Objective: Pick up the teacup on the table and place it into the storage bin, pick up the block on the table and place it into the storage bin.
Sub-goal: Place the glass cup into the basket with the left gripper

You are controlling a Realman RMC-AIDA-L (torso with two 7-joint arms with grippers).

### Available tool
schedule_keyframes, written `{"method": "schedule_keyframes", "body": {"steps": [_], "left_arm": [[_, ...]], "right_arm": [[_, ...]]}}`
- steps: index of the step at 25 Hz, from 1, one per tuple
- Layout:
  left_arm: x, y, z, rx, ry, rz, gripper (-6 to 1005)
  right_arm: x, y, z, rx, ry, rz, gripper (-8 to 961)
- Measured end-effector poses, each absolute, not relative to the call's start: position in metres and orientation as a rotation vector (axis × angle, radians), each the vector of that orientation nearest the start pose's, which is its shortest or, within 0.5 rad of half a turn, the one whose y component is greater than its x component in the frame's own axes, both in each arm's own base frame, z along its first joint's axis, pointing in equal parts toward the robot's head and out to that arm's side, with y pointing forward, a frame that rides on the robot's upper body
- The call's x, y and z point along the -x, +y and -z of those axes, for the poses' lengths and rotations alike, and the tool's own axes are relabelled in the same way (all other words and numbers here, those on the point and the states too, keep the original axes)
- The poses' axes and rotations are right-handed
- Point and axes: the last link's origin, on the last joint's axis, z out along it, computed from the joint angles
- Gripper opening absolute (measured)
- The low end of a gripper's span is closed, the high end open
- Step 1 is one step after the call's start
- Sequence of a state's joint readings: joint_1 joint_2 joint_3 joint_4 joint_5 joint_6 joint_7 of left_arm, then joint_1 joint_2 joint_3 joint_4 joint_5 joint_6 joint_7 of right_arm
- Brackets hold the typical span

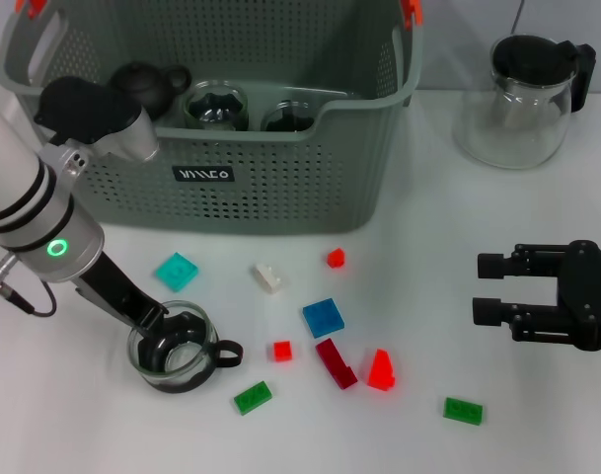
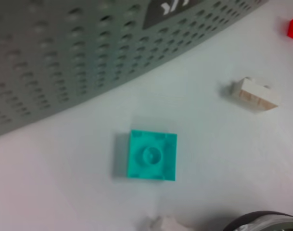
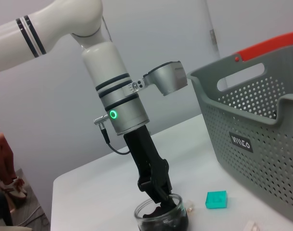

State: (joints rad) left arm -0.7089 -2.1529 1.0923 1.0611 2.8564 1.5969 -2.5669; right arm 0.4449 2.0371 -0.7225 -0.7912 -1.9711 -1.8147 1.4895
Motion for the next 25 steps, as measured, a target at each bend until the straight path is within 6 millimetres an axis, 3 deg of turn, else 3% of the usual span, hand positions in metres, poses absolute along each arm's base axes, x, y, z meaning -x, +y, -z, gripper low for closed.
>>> {"method": "schedule_keyframes", "body": {"steps": [4, 7, 11, 14, 18, 20, 22, 25], "left_arm": [[0.233, 0.353, 0.005, 2.448, -1.325, -0.644, 65], [0.229, 0.351, -0.008, 2.535, -1.360, -0.523, 45], [0.217, 0.345, -0.039, 2.784, -1.391, -0.094, 45], [0.211, 0.347, -0.060, 2.864, -1.377, 0.297, 44], [0.192, 0.360, -0.100, 2.748, -1.257, 0.991, 44], [0.185, 0.370, -0.115, 2.643, -1.227, 1.165, 44], [0.180, 0.389, -0.128, 2.495, -1.259, 1.234, 44], [0.170, 0.420, -0.136, 2.384, -1.268, 1.131, 44]], "right_arm": [[-0.263, 0.295, -0.034, 2.868, 0.640, -0.772, 656], [-0.262, 0.295, -0.035, 2.870, 0.638, -0.773, 656], [-0.262, 0.296, -0.035, 2.869, 0.639, -0.777, 656], [-0.261, 0.296, -0.035, 2.868, 0.640, -0.778, 656], [-0.261, 0.296, -0.034, 2.869, 0.640, -0.778, 656], [-0.261, 0.296, -0.033, 2.869, 0.639, -0.778, 656], [-0.261, 0.296, -0.033, 2.870, 0.637, -0.778, 656], [-0.260, 0.296, -0.033, 2.875, 0.633, -0.782, 656]]}}
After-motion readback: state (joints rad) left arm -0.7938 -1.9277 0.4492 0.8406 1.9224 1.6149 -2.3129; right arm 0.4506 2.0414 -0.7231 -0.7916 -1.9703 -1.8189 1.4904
